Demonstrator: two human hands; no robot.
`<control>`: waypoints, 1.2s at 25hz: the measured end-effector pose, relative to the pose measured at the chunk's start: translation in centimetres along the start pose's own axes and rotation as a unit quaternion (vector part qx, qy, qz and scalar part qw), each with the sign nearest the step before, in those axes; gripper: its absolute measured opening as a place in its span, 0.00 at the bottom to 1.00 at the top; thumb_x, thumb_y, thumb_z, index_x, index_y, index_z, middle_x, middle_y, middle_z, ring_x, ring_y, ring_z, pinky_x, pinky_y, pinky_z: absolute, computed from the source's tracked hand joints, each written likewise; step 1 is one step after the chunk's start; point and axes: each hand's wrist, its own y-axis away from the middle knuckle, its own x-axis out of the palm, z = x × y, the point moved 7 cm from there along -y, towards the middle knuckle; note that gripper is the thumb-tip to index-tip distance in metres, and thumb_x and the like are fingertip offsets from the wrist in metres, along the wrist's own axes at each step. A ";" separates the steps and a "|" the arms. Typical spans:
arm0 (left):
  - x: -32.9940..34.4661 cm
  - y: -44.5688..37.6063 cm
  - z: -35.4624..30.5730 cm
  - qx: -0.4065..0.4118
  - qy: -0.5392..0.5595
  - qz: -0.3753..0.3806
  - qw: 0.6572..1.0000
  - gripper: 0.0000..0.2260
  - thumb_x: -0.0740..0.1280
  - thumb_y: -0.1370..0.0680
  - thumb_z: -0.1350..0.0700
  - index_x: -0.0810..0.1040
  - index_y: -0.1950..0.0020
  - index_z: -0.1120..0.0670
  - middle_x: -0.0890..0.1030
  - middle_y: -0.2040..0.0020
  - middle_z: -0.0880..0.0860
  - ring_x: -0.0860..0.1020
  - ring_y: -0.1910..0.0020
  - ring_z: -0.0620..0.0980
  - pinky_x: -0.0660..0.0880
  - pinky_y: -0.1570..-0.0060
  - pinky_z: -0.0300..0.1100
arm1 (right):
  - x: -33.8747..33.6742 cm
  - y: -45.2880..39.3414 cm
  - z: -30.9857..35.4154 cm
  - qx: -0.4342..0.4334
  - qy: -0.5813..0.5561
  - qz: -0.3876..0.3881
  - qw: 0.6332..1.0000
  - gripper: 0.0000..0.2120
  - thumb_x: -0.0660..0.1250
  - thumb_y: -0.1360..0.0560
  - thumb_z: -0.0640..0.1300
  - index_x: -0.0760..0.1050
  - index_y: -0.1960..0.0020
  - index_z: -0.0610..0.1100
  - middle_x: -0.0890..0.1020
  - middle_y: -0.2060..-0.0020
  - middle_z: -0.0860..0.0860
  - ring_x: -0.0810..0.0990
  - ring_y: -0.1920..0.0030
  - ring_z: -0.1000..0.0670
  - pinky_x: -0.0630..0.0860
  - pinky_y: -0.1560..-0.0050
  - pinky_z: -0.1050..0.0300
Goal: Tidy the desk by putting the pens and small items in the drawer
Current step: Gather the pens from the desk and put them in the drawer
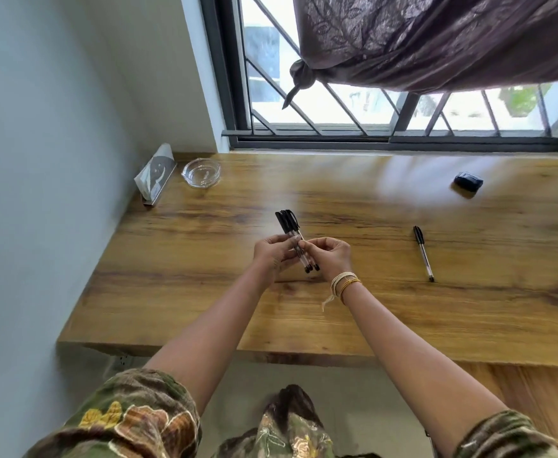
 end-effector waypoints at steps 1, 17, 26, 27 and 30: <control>0.4 -0.7 -0.2 -0.007 -0.006 0.013 1.000 0.04 0.72 0.26 0.62 0.79 0.55 0.56 0.83 0.68 0.51 0.82 0.69 0.47 0.81 0.64 0.39 | -0.2 -0.5 0.1 -0.002 -0.002 -0.008 1.000 0.09 0.79 0.35 0.46 0.82 0.63 0.42 0.84 0.66 0.48 0.80 0.66 0.52 0.79 0.62 0.57; 8.4 -3.9 0.7 -0.061 0.033 0.090 0.993 0.05 0.69 0.24 0.64 0.79 0.50 0.64 0.83 0.58 0.60 0.84 0.65 0.52 0.81 0.66 0.44 | -13.6 -5.2 0.8 -0.055 0.438 -0.209 0.873 0.09 0.67 0.28 0.35 0.78 0.48 0.41 0.80 0.50 0.41 0.78 0.47 0.41 0.76 0.47 0.51; 10.3 -4.0 1.6 -0.062 0.039 0.053 0.996 0.10 0.70 0.25 0.64 0.78 0.45 0.66 0.83 0.57 0.60 0.84 0.64 0.52 0.80 0.69 0.43 | -17.9 -4.6 -2.2 0.102 0.531 -0.268 0.797 0.16 0.65 0.30 0.42 0.70 0.45 0.36 0.73 0.42 0.36 0.71 0.41 0.37 0.70 0.42 0.47; 10.3 -3.9 1.6 -0.062 0.038 0.051 0.996 0.11 0.70 0.25 0.64 0.77 0.45 0.66 0.83 0.57 0.60 0.84 0.65 0.52 0.80 0.69 0.42 | -17.7 -4.7 -2.1 0.093 0.539 -0.267 0.793 0.14 0.62 0.28 0.40 0.70 0.44 0.36 0.74 0.42 0.37 0.72 0.42 0.38 0.70 0.43 0.48; 10.4 -4.0 1.7 -0.059 0.025 0.039 0.997 0.12 0.70 0.25 0.64 0.77 0.44 0.67 0.83 0.58 0.60 0.84 0.65 0.52 0.80 0.70 0.43 | -17.1 -5.1 -1.8 0.094 0.544 -0.249 0.796 0.12 0.56 0.23 0.36 0.70 0.41 0.36 0.75 0.41 0.38 0.74 0.41 0.38 0.73 0.44 0.48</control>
